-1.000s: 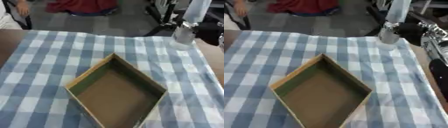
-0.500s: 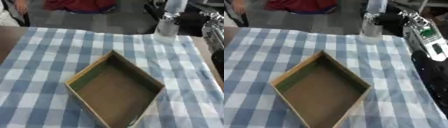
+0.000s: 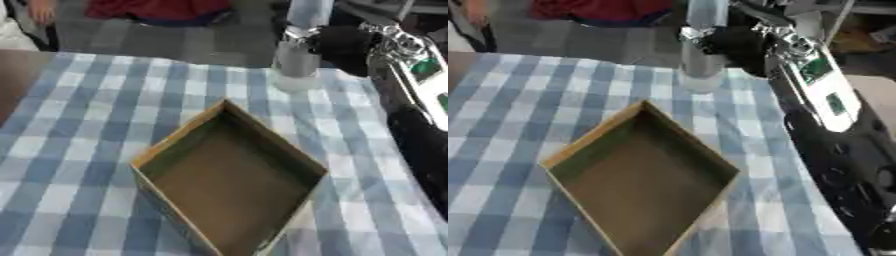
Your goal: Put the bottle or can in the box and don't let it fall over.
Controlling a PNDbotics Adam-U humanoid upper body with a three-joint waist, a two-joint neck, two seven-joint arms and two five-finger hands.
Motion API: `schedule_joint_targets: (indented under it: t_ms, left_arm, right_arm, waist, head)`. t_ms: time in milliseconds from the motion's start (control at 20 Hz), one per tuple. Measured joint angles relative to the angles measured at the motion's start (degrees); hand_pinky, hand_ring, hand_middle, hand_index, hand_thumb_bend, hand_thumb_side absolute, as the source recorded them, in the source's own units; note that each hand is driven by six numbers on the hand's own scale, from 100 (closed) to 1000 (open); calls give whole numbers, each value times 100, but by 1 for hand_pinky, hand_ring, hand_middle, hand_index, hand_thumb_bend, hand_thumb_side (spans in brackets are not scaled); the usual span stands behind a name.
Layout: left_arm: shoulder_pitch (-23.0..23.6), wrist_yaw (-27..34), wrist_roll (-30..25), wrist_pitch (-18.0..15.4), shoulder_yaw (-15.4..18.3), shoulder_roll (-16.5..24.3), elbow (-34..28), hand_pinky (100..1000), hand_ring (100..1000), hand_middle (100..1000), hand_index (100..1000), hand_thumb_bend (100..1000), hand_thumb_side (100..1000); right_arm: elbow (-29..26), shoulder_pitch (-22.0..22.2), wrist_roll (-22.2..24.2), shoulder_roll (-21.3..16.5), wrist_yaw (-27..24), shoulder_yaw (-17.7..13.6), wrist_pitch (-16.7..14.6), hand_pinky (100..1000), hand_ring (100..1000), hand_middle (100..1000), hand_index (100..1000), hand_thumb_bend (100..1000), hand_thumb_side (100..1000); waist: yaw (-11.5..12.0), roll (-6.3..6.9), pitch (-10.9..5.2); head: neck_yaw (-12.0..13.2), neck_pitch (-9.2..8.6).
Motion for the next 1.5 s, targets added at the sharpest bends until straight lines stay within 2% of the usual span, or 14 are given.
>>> schedule_joint_targets:
  t_ms: [200,450,750,1000,1100,1150,1200,1300,1350,1400,1500]
  left_arm:
    - [8,-1,144,-3,93,-1,43,1000,637,775,912,100,622]
    - [8,-1,282,-15,185,-3,73,1000,637,775,912,100,624]
    - [27,-9,364,-47,252,-4,103,1000,637,775,912,100,627]
    - [37,-21,371,-57,263,-4,105,1000,636,775,912,100,630]
    - [37,-24,368,-58,263,-4,105,1000,636,775,912,100,630]
    - [37,-25,365,-58,263,-4,105,1000,636,775,912,100,631]
    - [37,-26,361,-57,263,-5,105,1000,636,775,912,100,630]
    - [37,-30,348,-56,263,-5,106,1000,636,775,913,100,630]
    - [37,-35,341,-57,263,-5,106,1000,636,775,913,100,631]
    - [37,-43,336,-59,263,-5,106,1000,636,775,913,100,631]
    - [41,-59,327,-64,263,-5,107,1000,636,775,913,100,631]
  right_arm:
    - [-405,214,-308,241,-4,133,243,890,1000,1000,109,100,100]
    - [-745,402,-747,482,-92,281,356,888,1000,1000,112,100,100]
    - [-886,508,-1080,588,-196,553,269,888,1000,1000,123,100,100]
    - [-810,612,-1015,651,-83,763,162,886,1000,1000,133,100,100]
    - [-755,647,-962,677,-43,805,81,882,1000,1000,175,100,100]
    - [-731,648,-926,678,-24,822,20,879,1000,1000,205,108,100]
    - [-706,654,-882,678,10,828,-54,875,1000,1000,289,174,100]
    - [-658,681,-776,675,111,830,-230,872,1000,1000,498,265,100]
    - [-632,694,-717,671,179,830,-337,872,1000,1000,594,279,100]
    - [-613,696,-652,655,257,830,-453,875,1000,1000,735,316,100]
    - [-586,725,-487,577,438,829,-719,879,1000,1000,836,309,100]
  waist:
    - [-6,0,1]
    - [-2,0,26]
    - [32,-7,76]
    - [34,-35,101]
    - [34,-35,104]
    - [34,-35,105]
    - [34,-35,105]
    - [33,-35,105]
    - [30,-35,105]
    - [26,-35,105]
    - [17,-34,105]
  head:
    - [3,0]
    - [6,-1]
    - [9,0]
    - [43,0]
    - [57,0]
    - [59,0]
    - [61,0]
    - [65,0]
    - [67,0]
    - [69,0]
    - [80,0]
